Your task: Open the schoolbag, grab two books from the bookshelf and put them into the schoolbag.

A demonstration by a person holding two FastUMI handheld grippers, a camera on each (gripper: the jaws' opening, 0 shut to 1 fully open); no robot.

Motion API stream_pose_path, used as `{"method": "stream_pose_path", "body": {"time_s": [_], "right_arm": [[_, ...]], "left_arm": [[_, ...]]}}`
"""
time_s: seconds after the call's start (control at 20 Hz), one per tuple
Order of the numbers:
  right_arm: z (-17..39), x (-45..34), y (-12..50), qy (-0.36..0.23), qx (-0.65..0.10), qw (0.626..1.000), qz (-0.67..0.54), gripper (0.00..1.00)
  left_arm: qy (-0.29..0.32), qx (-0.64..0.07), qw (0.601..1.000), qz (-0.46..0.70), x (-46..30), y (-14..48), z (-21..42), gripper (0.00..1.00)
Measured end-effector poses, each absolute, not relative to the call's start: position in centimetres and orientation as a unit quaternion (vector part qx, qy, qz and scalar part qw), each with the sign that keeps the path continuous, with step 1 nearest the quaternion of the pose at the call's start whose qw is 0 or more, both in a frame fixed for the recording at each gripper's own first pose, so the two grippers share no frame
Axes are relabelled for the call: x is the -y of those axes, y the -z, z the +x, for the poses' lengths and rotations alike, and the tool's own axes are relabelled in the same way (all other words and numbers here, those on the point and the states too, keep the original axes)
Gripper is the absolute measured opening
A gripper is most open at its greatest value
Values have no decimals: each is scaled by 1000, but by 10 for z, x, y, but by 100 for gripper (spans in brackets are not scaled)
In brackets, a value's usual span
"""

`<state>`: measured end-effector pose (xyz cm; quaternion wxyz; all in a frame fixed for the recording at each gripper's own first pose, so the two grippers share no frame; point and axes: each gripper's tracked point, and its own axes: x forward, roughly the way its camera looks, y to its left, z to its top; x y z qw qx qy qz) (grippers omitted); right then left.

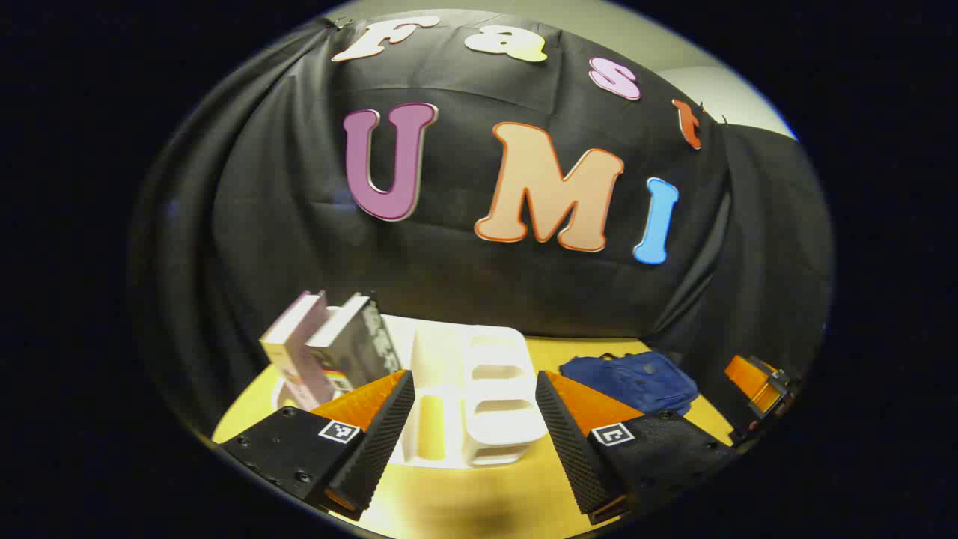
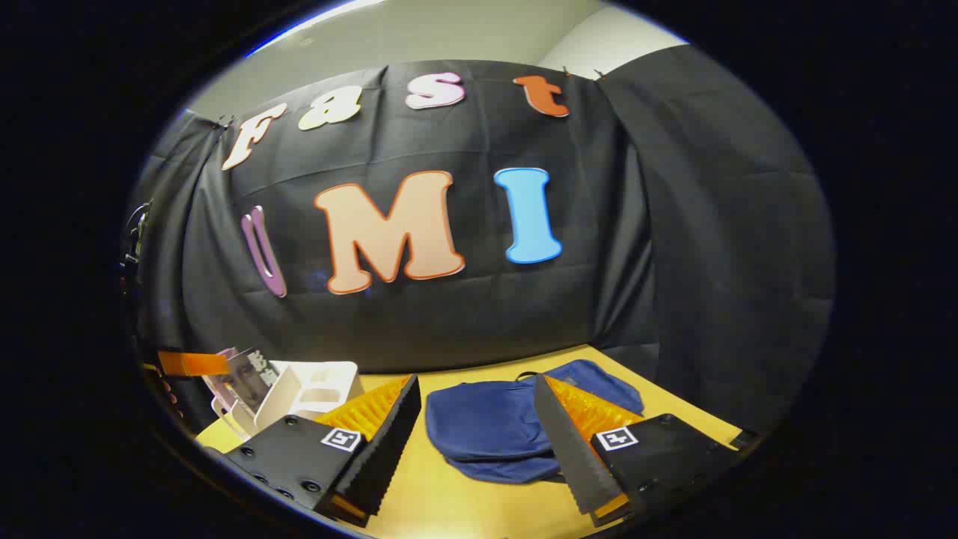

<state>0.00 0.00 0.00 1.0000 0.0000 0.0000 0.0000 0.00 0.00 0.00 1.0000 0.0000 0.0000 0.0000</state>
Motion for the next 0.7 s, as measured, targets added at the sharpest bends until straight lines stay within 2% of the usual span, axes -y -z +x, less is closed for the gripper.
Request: {"method": "stream_pose_path", "body": {"time_s": [0.2,0.7], "right_arm": [[-4,-17,-2,-15,-3,1000,-11,96],[1,19,0,-29,-27,998,-47,97]], "left_arm": [[-20,2,1000,-19,-16,0,-9,95],[-43,17,999,-26,11,-5,-10,95]]}}
